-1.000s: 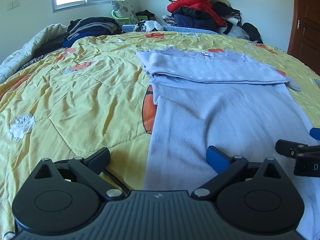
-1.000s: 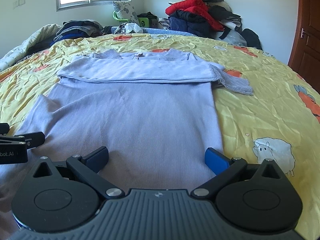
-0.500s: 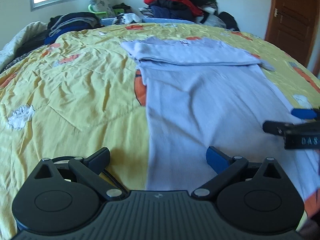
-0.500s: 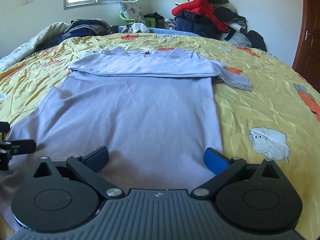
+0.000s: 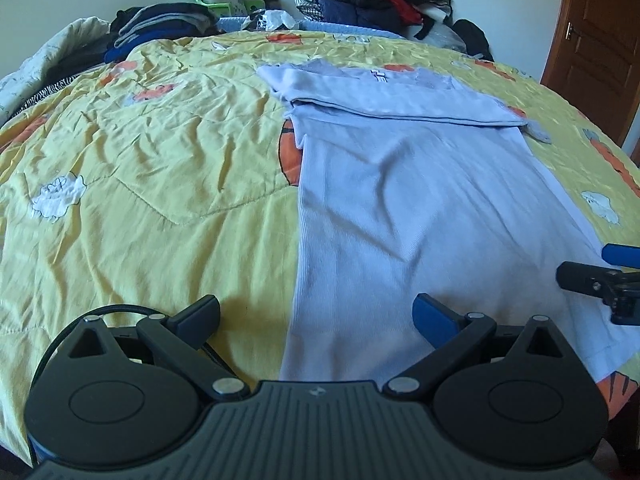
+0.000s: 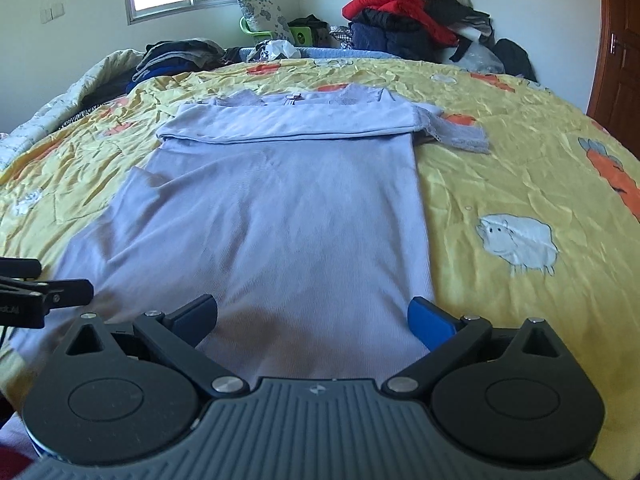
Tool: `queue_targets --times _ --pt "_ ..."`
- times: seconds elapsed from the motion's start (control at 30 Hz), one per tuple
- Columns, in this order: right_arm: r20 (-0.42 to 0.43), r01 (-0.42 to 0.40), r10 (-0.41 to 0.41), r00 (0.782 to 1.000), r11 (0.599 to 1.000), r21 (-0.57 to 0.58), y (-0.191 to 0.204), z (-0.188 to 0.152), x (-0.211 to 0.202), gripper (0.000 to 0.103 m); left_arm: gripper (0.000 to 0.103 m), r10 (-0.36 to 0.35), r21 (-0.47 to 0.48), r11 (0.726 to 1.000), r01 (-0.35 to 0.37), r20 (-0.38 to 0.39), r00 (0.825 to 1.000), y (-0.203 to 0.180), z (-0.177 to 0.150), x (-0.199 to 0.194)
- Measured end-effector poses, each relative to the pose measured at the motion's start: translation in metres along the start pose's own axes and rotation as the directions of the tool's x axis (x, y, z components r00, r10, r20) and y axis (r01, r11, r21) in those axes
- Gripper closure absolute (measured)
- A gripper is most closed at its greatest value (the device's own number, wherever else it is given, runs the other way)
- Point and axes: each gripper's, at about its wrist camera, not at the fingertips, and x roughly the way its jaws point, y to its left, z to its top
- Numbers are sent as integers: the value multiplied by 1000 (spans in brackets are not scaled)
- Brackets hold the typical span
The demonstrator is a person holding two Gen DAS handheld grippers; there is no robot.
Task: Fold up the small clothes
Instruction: 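Lower both grippers to the hem of the top and close on it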
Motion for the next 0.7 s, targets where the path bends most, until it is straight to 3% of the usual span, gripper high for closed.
queue_targets --times 0.37,0.5,0.6,0.7 --pt "4 -27 27 1000 999 37 -30 1 -16 1 0 -29 11 1000 29 -20 999 -1 -2 -4" --pt "0 -125 126 992 986 110 -55 4 -20 1 0 -29 32 999 30 -29 999 -3 -3 -3" --pt "-6 -266 272 962 943 203 -78 3 -23 7 0 -21 53 998 23 -33 999 -6 -4 -3" --pt "7 -317 327 945 911 264 -97 0 -29 8 0 -16 75 997 18 -35 999 -8 -5 -3"
